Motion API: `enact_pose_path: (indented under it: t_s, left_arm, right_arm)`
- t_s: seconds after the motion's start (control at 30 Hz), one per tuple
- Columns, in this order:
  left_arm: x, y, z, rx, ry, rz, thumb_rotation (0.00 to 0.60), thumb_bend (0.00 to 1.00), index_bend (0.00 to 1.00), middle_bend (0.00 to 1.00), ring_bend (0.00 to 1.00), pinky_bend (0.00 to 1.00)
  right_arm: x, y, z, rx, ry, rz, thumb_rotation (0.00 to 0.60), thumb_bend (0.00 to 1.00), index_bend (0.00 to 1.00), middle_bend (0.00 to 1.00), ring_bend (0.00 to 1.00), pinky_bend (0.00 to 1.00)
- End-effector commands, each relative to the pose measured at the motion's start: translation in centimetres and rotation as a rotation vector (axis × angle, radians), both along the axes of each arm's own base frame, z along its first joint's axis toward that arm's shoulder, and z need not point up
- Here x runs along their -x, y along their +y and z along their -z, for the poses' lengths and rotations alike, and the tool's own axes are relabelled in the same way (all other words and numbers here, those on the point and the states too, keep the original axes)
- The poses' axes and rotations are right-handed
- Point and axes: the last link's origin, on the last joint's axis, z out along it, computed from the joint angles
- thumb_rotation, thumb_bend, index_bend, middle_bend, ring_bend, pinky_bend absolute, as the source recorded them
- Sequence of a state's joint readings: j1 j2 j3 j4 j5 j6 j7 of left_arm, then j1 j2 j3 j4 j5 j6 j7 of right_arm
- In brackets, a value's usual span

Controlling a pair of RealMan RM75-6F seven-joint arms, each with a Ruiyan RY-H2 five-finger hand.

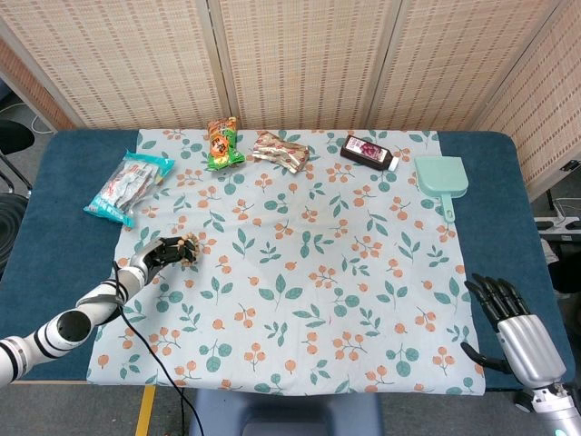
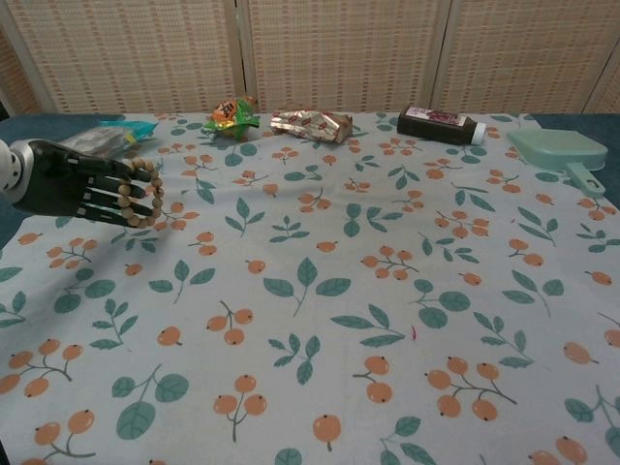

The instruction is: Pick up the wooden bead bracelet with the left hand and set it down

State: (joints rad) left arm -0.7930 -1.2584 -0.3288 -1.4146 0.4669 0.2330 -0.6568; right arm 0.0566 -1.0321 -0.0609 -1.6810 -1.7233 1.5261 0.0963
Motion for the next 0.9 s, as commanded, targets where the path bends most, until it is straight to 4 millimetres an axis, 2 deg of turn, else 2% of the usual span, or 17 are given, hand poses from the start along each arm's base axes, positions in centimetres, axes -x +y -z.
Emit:
enact_pose_path:
  t_s: [0.03,0.23,0.4,0.47,0.57,0.63,0.9]
  left_arm:
    - [-0.26,-0.08,-0.05,0.019,0.006,0.020,0.600,1.00,0.53,0.62,0.35,0.12]
    - [-0.47,-0.13,-0.04,0.034,0.015,0.043,0.600,1.00,0.52,0.60,0.32,0.11]
    - [-0.47,-0.23,0.02,0.052,0.013,0.050,0.600,1.00,0.44,0.50,0.25,0.10]
    - [-0.44,-0.26,0.01,0.050,0.003,0.046,0.600,0.95,0.39,0.46,0.23,0.09]
    - [-0.34,-0.29,0.04,0.039,0.004,0.051,0.600,0.79,0.37,0.43,0.21,0.08]
    - [-0.30,-0.31,0.09,0.030,-0.001,0.051,0.600,0.72,0.36,0.42,0.21,0.08]
    - [-0.38,-0.37,0.18,0.021,-0.027,0.052,0.600,0.61,0.38,0.42,0.21,0.08]
  right_arm:
    - [-0.01,0.01,-0.01,0.002,0.001,-0.001,0.559,0.15,0.00,0.00,0.00,0.00]
    - [0.00,0.01,-0.05,0.003,0.001,-0.001,0.558,0.15,0.00,0.00,0.00,0.00]
    - [0.01,0.04,-0.15,0.007,0.000,-0.001,0.559,0.15,0.00,0.00,0.00,0.00]
    - [0.02,0.06,-0.16,0.007,0.000,0.000,0.559,0.15,0.00,0.00,0.00,0.00]
    - [0.03,0.05,-0.13,0.004,-0.001,0.002,0.559,0.15,0.00,0.00,0.00,0.00]
    - [0.04,0.03,-0.13,0.005,0.000,0.003,0.559,0.15,0.00,0.00,0.00,0.00]
    - [0.08,0.01,-0.11,0.003,0.002,0.005,0.559,0.15,0.00,0.00,0.00,0.00]
